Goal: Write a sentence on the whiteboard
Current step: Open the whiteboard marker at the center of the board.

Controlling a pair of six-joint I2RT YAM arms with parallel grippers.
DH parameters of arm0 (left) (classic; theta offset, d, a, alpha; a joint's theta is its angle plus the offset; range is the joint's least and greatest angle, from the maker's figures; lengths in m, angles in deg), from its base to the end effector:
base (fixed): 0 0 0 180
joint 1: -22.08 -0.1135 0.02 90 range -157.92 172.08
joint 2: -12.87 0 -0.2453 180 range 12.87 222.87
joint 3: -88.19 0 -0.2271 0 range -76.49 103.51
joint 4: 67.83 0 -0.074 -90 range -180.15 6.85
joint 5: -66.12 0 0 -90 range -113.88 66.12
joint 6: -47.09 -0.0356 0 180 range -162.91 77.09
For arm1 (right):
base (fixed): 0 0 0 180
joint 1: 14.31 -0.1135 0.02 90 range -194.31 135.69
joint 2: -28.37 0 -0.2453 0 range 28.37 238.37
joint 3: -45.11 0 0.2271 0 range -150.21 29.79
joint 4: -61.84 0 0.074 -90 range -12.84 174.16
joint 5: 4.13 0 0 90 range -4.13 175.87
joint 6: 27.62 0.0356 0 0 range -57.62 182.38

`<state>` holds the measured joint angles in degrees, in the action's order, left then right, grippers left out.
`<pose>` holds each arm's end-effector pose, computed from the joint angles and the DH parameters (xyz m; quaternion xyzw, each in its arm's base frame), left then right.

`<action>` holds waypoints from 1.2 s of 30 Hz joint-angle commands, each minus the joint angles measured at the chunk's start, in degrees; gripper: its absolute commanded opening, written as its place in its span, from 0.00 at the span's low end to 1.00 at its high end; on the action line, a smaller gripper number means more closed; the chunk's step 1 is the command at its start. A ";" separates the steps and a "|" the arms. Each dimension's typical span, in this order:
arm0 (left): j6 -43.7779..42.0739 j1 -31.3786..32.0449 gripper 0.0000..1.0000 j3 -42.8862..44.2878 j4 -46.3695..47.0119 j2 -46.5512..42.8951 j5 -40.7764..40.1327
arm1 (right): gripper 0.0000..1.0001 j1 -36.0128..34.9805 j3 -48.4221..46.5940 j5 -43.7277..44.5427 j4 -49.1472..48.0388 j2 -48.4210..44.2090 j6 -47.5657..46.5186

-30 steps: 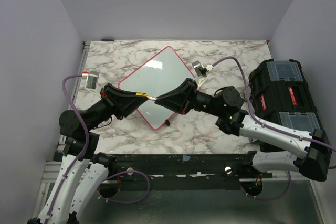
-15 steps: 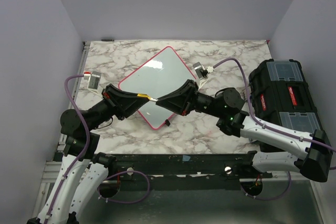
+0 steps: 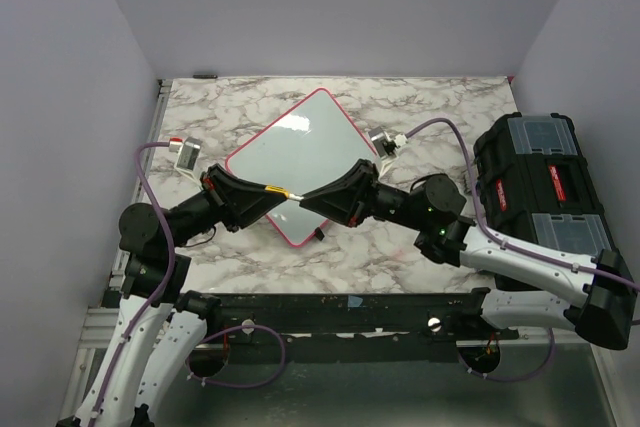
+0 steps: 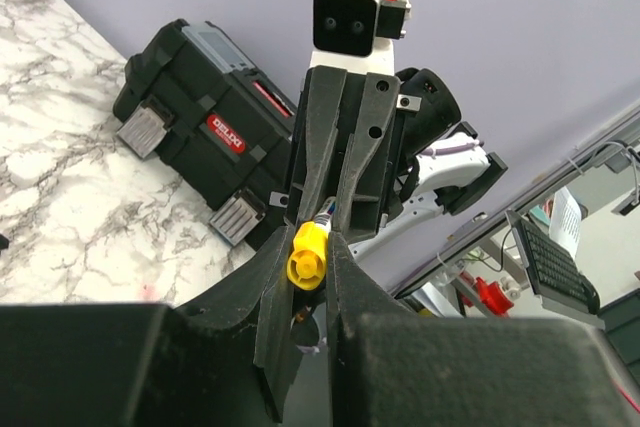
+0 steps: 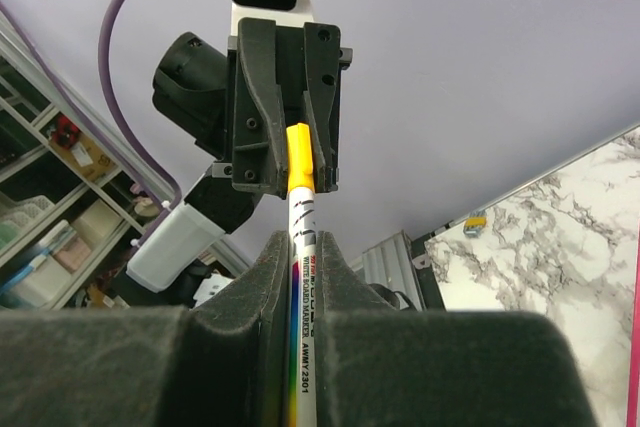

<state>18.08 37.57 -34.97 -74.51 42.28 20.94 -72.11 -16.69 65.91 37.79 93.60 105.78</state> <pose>0.0903 -0.0511 0.3737 0.0862 0.6057 -0.6410 0.4634 0.1200 0.2134 0.3605 -0.2116 0.5382 0.6884 0.4378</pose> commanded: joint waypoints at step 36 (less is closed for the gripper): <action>-1.01 -9.96 0.00 -9.40 -39.52 -4.31 -42.77 | 0.01 -0.38 6.83 14.25 16.10 -12.72 -8.61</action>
<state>12.66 28.04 -40.20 -109.44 37.23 -13.61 -72.27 -10.79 76.05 49.90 82.38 99.20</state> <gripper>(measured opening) 0.158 0.111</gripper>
